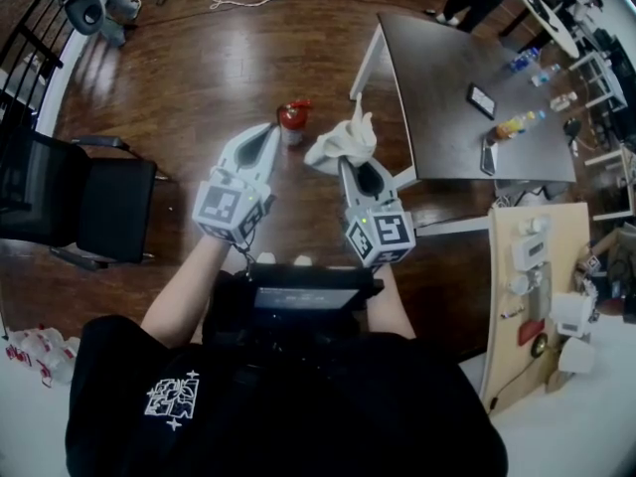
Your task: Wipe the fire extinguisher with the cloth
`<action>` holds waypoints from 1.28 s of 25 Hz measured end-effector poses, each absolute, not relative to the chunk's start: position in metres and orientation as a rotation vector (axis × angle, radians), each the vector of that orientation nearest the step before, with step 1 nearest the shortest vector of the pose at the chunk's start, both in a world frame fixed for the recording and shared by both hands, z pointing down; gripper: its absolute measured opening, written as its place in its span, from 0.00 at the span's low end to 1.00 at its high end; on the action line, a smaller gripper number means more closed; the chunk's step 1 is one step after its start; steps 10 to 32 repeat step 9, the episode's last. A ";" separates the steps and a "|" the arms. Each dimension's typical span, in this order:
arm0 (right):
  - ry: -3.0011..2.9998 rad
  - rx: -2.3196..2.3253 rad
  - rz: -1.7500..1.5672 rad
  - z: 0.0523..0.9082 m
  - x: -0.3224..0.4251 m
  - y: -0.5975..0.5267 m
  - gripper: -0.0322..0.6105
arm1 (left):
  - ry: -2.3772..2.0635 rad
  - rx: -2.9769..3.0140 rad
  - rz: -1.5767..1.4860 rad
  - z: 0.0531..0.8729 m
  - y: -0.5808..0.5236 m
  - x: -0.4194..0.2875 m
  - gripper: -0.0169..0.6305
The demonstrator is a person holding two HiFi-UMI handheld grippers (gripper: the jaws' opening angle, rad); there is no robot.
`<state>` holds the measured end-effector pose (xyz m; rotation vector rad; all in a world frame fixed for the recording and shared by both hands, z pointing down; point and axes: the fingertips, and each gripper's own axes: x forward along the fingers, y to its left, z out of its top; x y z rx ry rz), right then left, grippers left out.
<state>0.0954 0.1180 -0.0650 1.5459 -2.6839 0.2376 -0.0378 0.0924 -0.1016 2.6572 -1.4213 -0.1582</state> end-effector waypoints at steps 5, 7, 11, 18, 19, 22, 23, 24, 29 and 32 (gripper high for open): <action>-2.690 1.540 0.235 -0.066 0.089 0.118 0.19 | -1.414 2.663 -0.165 -0.102 0.094 -0.040 0.03; -2.689 1.536 0.232 -0.066 0.088 0.117 0.19 | -1.420 2.667 -0.165 -0.102 0.093 -0.041 0.03; -2.683 1.538 0.235 -0.066 0.087 0.117 0.19 | -1.425 2.665 -0.159 -0.102 0.093 -0.043 0.03; -2.683 1.538 0.235 -0.066 0.087 0.117 0.19 | -1.425 2.665 -0.159 -0.102 0.093 -0.043 0.03; -2.683 1.538 0.235 -0.066 0.087 0.117 0.19 | -1.425 2.665 -0.159 -0.102 0.093 -0.043 0.03; -2.683 1.538 0.235 -0.066 0.087 0.117 0.19 | -1.425 2.665 -0.159 -0.102 0.093 -0.043 0.03; -2.683 1.538 0.235 -0.066 0.087 0.117 0.19 | -1.425 2.665 -0.159 -0.102 0.093 -0.043 0.03; -2.683 1.538 0.235 -0.066 0.087 0.117 0.19 | -1.425 2.665 -0.159 -0.102 0.093 -0.043 0.03; -2.683 1.538 0.235 -0.066 0.087 0.117 0.19 | -1.425 2.665 -0.159 -0.102 0.093 -0.043 0.03; -2.683 1.538 0.235 -0.066 0.087 0.117 0.19 | -1.425 2.665 -0.159 -0.102 0.093 -0.043 0.03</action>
